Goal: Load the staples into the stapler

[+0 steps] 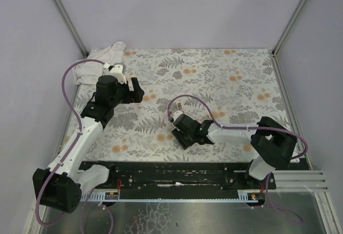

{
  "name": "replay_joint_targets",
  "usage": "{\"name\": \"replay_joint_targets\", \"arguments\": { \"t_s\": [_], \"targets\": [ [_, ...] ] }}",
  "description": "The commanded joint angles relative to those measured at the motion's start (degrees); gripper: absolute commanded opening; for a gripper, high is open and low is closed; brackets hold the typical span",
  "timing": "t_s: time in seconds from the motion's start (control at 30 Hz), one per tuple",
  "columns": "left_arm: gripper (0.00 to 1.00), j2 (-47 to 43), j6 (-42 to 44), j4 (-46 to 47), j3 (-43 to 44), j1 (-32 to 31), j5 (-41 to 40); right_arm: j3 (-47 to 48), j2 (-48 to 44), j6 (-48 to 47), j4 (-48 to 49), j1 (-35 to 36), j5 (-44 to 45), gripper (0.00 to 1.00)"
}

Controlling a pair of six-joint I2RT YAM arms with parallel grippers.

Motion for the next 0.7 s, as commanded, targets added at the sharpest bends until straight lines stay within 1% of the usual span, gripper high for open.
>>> {"name": "replay_joint_targets", "arguments": {
  "t_s": [0.0,0.13,0.23,0.5,0.67],
  "targets": [
    [0.86,0.2,0.1,1.0,-0.1,0.5,0.5,0.0,-0.5,0.2,-0.8,0.4,5.7,0.53],
    [0.86,0.3,0.1,1.0,-0.1,0.4,0.4,0.5,0.3,0.6,0.0,0.4,5.3,0.53],
    [0.86,0.4,0.1,0.9,0.0,0.5,0.3,1.0,0.3,0.3,0.4,0.4,2.8,0.53],
    [0.86,0.5,0.1,0.9,0.1,0.4,0.6,-2.7,-4.0,-1.4,3.7,0.5,-4.6,0.58],
    [0.86,0.5,0.1,0.9,0.0,0.5,0.6,-1.7,-2.4,-0.9,4.4,0.5,-4.3,0.58]
  ]
}}
